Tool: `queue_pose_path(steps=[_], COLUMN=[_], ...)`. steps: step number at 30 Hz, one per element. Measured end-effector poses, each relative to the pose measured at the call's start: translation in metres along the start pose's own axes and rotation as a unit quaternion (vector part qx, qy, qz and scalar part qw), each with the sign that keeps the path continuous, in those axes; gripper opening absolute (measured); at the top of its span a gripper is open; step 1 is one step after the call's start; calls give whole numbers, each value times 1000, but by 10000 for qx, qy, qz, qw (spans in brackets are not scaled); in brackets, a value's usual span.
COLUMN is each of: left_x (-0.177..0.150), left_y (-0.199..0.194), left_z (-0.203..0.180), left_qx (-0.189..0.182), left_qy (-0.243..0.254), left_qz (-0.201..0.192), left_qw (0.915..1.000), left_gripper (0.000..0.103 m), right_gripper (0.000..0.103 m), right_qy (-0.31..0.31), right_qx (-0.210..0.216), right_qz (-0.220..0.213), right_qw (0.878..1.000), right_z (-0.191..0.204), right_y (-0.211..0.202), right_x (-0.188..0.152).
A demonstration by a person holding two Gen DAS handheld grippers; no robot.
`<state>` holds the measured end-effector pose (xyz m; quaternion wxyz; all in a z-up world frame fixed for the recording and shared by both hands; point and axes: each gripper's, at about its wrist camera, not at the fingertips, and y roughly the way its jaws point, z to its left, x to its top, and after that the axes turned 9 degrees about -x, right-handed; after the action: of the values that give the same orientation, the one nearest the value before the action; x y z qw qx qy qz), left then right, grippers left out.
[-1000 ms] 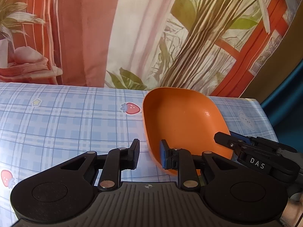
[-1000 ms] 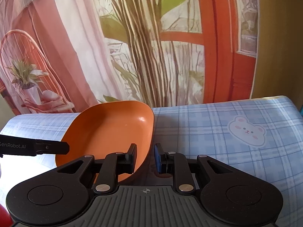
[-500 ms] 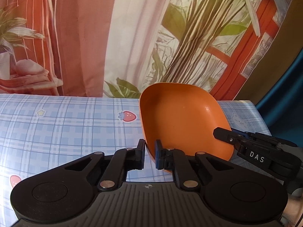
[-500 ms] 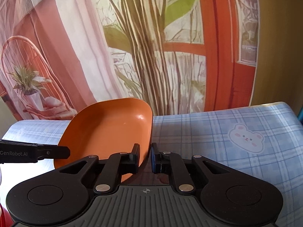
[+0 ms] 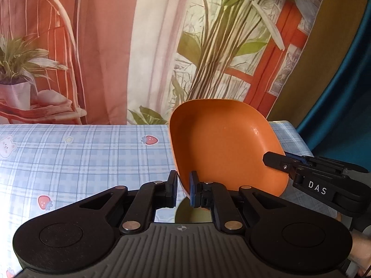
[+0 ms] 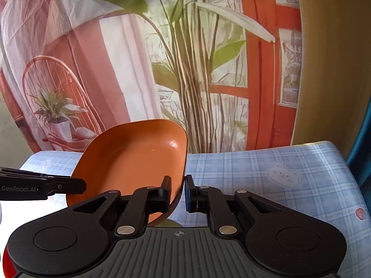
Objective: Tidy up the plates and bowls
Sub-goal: 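Lift the orange plate with both grippers over the olive-green plate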
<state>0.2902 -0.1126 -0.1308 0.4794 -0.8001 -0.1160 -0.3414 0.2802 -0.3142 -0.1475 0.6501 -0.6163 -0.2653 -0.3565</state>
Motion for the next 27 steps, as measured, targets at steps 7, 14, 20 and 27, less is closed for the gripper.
queue_pose_path(steps=[7,14,20,27], left_x=[-27,-55,-70,-76], left_y=[-14,-16,-13,-8], left_z=[-13,-21,-23,-19], left_qx=[-28,7,103,200], left_qy=[73,157,270,227], left_qz=[85,164,243,304], left_qw=[9999,9997,9993,9991], left_gripper=[12,12,12,12], right_gripper=[11,11,11,11], right_qy=[11,30,36,-52], right_qx=[-31,-49,-74,-92], right_qz=[-8,101,255,307], right_qw=[10000,9999,9996,9995], right_z=[-3,-8,-10,-5], right_y=[-34,-47,-45,-41], right_x=[-23,-55,-80,-86])
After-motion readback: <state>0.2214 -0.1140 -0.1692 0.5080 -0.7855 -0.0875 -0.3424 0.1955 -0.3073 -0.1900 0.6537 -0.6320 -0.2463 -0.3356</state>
